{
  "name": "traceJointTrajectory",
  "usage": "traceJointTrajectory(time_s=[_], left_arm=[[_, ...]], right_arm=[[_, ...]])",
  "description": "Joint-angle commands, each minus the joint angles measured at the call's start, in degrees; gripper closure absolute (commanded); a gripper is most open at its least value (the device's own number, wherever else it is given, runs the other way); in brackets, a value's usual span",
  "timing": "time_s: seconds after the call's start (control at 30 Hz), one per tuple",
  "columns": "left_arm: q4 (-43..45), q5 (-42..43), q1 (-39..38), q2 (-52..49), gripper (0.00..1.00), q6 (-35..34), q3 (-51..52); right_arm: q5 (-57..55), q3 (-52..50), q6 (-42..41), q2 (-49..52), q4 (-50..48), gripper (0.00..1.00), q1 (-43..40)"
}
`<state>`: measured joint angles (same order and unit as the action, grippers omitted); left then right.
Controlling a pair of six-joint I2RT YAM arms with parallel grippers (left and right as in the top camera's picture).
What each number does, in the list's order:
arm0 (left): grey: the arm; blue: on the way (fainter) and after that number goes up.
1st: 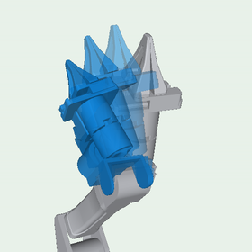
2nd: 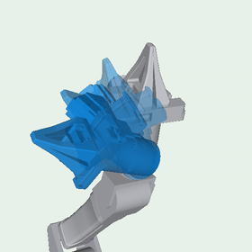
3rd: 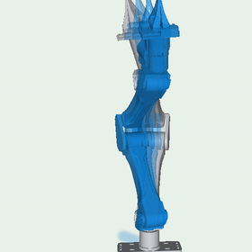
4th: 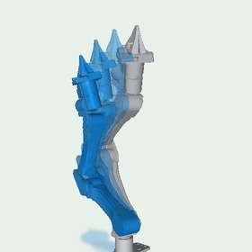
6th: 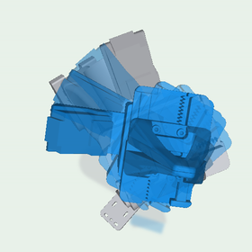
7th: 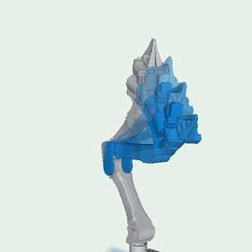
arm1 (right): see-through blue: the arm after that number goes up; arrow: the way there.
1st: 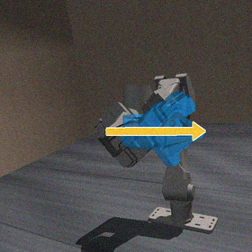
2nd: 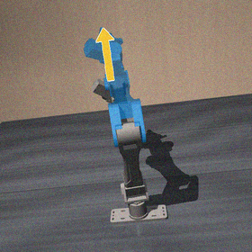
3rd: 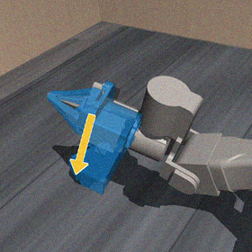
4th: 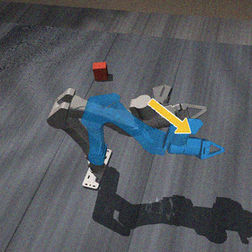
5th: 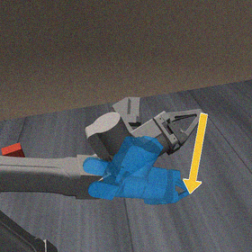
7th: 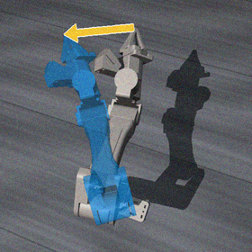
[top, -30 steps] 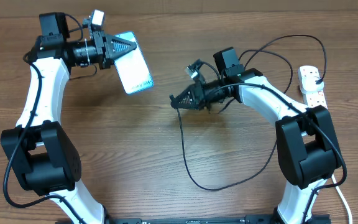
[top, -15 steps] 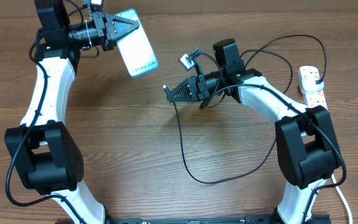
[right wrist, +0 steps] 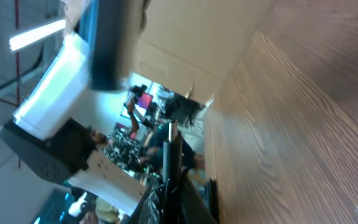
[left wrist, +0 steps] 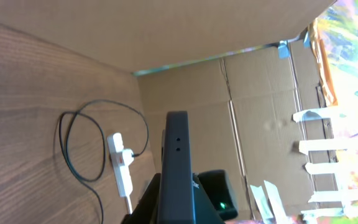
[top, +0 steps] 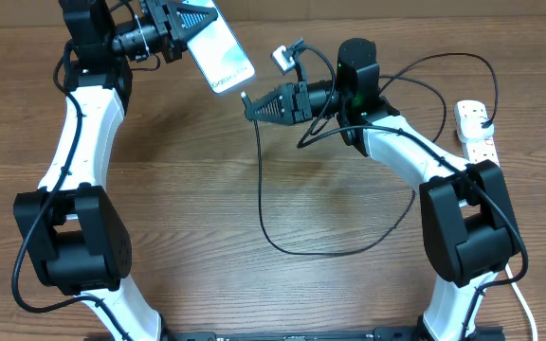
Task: Plug charger to phone and switch on socket
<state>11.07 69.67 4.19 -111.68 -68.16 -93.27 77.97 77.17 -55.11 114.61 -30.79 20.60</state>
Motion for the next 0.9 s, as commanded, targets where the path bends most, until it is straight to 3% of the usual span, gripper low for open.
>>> traceJointTrajectory(time_s=[0.0,0.2,0.87], left_arm=[[2.43,-0.83,-0.17,-0.31,0.95,-1.73,-0.83],[6.56,-0.68,0.28,-0.31,0.96,-2.58,-0.83],[7.69,-0.44,0.28,-0.31,0.95,-2.64,-0.83]], right_arm=[[-2.56,0.81,-13.40,0.28,-5.75,0.96,-0.44],[-2.43,0.81,-18.21,0.28,-10.78,0.96,-0.44],[-0.37,0.81,-17.92,0.28,-17.00,0.96,-0.42]])
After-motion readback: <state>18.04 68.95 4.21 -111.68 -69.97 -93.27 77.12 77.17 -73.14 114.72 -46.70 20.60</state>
